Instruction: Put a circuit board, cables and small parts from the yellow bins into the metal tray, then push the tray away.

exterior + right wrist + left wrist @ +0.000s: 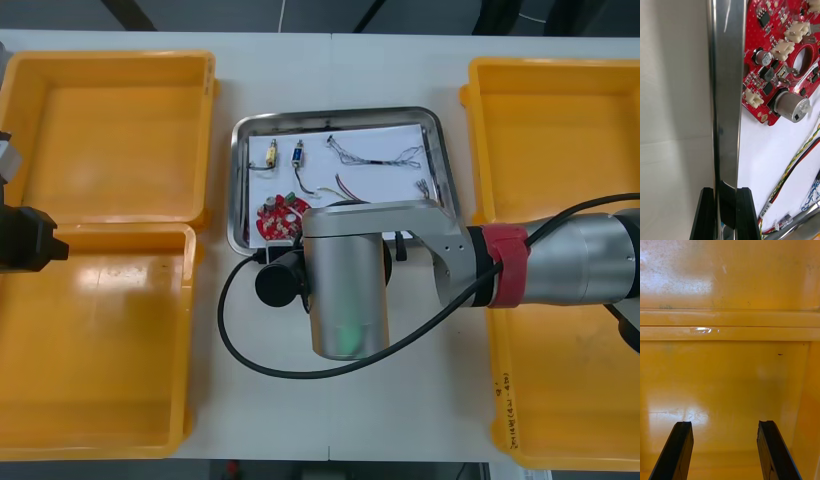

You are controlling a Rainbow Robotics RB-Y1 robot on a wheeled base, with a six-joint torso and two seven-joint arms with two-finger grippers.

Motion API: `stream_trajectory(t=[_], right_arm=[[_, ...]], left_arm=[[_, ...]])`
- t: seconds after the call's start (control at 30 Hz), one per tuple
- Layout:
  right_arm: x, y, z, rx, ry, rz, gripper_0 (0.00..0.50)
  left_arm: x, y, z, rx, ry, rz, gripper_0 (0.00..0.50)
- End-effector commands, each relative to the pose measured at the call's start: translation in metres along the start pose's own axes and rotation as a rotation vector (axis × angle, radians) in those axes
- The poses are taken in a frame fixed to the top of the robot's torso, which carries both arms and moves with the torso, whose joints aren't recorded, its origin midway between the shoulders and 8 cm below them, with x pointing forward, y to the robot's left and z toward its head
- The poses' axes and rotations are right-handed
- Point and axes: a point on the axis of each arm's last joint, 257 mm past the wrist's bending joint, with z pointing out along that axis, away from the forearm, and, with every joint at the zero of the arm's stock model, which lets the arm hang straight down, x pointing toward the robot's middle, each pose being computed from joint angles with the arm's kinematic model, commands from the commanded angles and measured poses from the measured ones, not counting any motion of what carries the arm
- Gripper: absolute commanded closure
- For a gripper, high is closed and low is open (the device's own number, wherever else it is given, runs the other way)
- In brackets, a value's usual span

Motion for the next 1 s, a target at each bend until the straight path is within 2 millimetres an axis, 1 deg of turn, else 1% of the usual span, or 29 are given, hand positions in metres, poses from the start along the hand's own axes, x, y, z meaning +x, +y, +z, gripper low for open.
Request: stream_trajectory(t=[0.03, 0.17, 0.3, 0.43, 0.57, 0.73, 0.87, 1.0], right_arm=[[0.002, -0.034, 0.000, 0.060, 0.008, -0.067, 0.500], [0.002, -0.046, 0.009, 0.071, 0.001, -0.057, 0.500], [0.008, -0.060, 0.014, 0.087, 0.021, -0.047, 0.500], [0.013, -0.069, 0.020, 0.044, 0.027, 0.014, 0.500], [0.016, -0.082, 0.020, 0.036, 0.030, 0.034, 0.500], [0.017, -0.090, 0.024, 0.046, 0.031, 0.030, 0.500], [0.015, -0.101, 0.025, 0.062, 0.023, 0.026, 0.500], [0.012, -0.107, 0.026, 0.070, 0.019, 0.022, 0.500]], left_arm=[[-0.006, 0.011, -0.012, -0.031, -0.031, 0.054, 0.000], [-0.006, 0.011, -0.012, -0.031, -0.031, 0.054, 0.000], [-0.006, 0.011, -0.012, -0.031, -0.031, 0.054, 0.000], [-0.006, 0.011, -0.012, -0.031, -0.031, 0.054, 0.000], [-0.006, 0.011, -0.012, -0.031, -0.031, 0.054, 0.000], [-0.006, 0.011, -0.012, -0.031, -0.031, 0.054, 0.000], [-0.006, 0.011, -0.012, -0.031, -0.031, 0.054, 0.000], [-0.006, 0.011, -0.012, -0.031, -0.031, 0.054, 0.000]])
